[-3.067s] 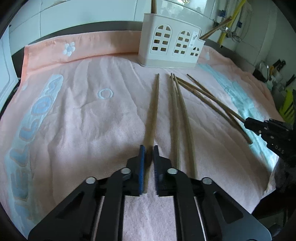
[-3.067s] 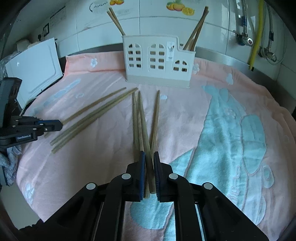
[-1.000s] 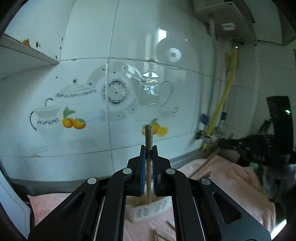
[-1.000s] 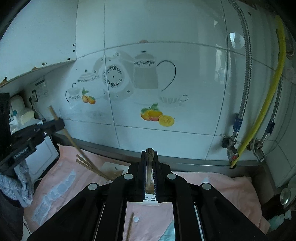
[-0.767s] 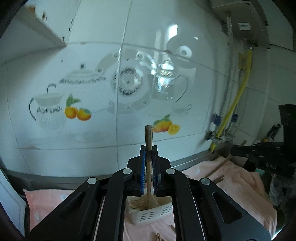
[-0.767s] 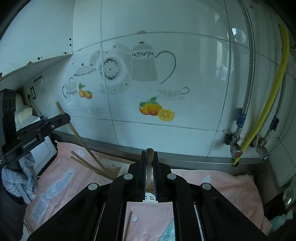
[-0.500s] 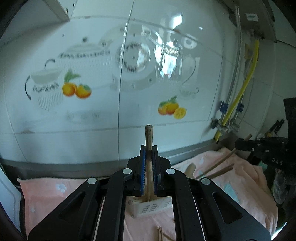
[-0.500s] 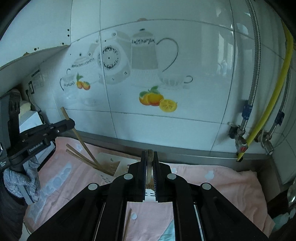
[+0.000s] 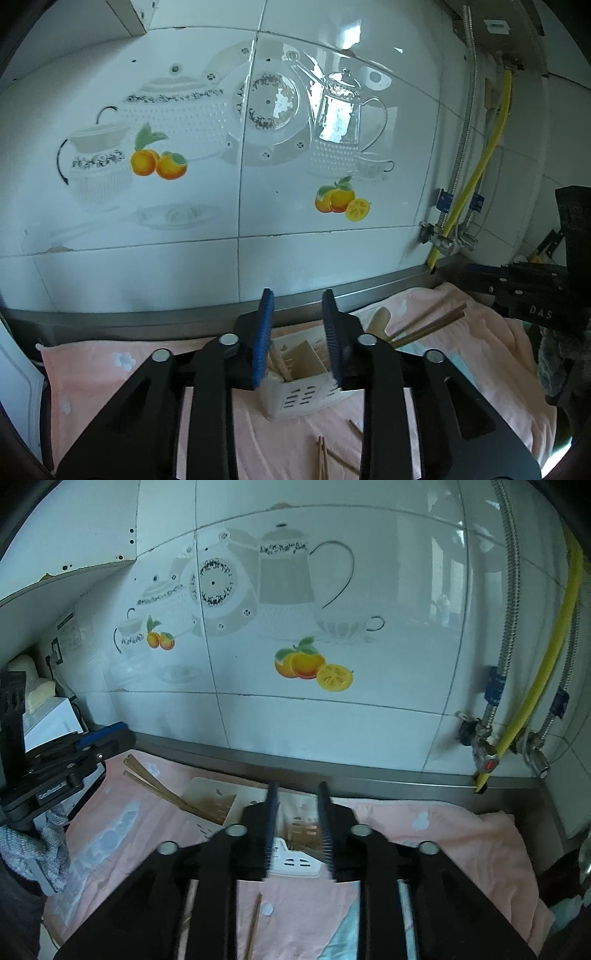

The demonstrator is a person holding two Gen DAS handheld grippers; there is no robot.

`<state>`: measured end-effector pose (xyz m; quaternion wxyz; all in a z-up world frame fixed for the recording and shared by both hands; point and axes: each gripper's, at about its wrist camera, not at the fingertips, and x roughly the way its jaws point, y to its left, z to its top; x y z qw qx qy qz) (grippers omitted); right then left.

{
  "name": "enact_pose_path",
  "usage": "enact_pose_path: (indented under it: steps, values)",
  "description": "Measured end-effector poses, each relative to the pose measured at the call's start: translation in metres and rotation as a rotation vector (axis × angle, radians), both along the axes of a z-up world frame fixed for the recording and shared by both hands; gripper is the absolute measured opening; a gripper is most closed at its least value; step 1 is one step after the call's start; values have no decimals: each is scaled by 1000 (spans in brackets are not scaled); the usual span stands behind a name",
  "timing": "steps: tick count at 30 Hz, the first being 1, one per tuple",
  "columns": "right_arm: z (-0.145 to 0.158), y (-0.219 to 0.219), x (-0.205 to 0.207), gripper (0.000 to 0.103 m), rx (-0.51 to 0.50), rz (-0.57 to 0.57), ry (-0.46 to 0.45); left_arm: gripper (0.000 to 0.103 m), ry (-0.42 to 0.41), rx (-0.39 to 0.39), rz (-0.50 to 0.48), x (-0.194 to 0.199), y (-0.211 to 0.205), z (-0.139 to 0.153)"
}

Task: Organize utensils
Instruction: 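Open both grippers to release the chopsticks and pull back from the holder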

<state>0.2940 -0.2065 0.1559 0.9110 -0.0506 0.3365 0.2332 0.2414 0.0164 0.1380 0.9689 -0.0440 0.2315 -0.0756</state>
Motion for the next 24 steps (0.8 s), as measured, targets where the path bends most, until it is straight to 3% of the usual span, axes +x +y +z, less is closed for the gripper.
enact_pose_path:
  steps: [10, 16, 24]
  values:
    - [-7, -13, -54, 59, 43, -4, -58, 56, -5, 2, 14, -57, 12, -16]
    - [-29, -10, -94, 72, 18, 0, -92, 61, 32, -10, 25, -91, 21, -44]
    - [-76, -7, -137, 77, -2, -9, -65, 67, 102, 11, 35, -128, 25, -92]
